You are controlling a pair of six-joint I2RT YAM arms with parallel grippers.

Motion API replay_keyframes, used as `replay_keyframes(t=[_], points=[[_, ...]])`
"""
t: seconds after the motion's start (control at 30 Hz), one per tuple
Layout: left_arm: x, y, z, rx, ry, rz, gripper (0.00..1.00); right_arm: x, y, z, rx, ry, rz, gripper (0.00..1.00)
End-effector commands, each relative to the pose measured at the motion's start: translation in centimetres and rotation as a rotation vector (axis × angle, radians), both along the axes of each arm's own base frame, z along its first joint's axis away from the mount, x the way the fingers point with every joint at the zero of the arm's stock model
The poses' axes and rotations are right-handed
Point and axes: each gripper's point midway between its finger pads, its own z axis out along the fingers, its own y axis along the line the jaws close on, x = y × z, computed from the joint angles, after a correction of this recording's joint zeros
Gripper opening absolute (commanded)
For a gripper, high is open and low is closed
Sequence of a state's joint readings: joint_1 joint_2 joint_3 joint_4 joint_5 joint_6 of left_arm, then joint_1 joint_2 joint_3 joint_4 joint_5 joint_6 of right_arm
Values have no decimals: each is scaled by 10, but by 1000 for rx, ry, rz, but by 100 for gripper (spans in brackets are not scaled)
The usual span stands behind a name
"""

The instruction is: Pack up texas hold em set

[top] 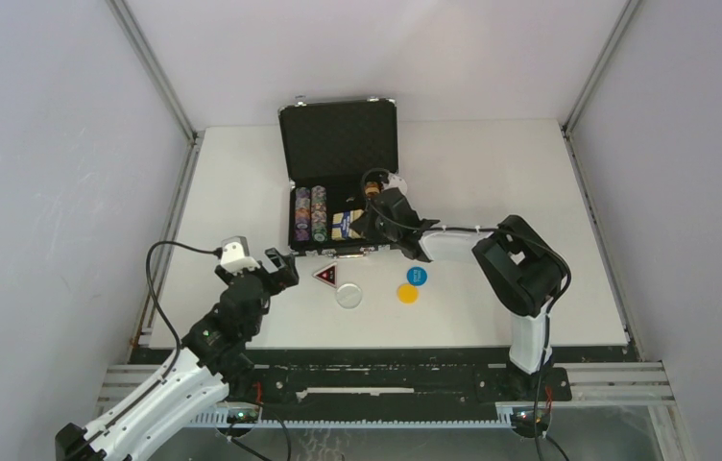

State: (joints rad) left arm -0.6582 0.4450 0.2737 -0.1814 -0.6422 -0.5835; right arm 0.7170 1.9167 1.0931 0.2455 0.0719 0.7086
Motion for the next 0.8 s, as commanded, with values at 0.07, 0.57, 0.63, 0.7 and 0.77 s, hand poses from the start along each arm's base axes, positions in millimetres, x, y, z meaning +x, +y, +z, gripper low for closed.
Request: replay_keyframes(t=[0.07, 0.57, 0.63, 0.7, 0.77], points=[[3, -1, 2, 2, -19, -8, 100, 15, 0, 20, 18, 18, 87, 0], [2, 2, 3, 7, -20, 0, 100, 12, 14, 2, -18, 148, 207, 0], [2, 1, 2, 8, -17, -3, 100, 12, 9, 4, -31, 140, 198, 0], [2, 0, 2, 8, -15, -5, 100, 13, 6, 9, -27, 132, 189, 0], [2, 0, 1, 11, -13, -5, 100, 14, 5, 17, 3, 126, 186, 0]])
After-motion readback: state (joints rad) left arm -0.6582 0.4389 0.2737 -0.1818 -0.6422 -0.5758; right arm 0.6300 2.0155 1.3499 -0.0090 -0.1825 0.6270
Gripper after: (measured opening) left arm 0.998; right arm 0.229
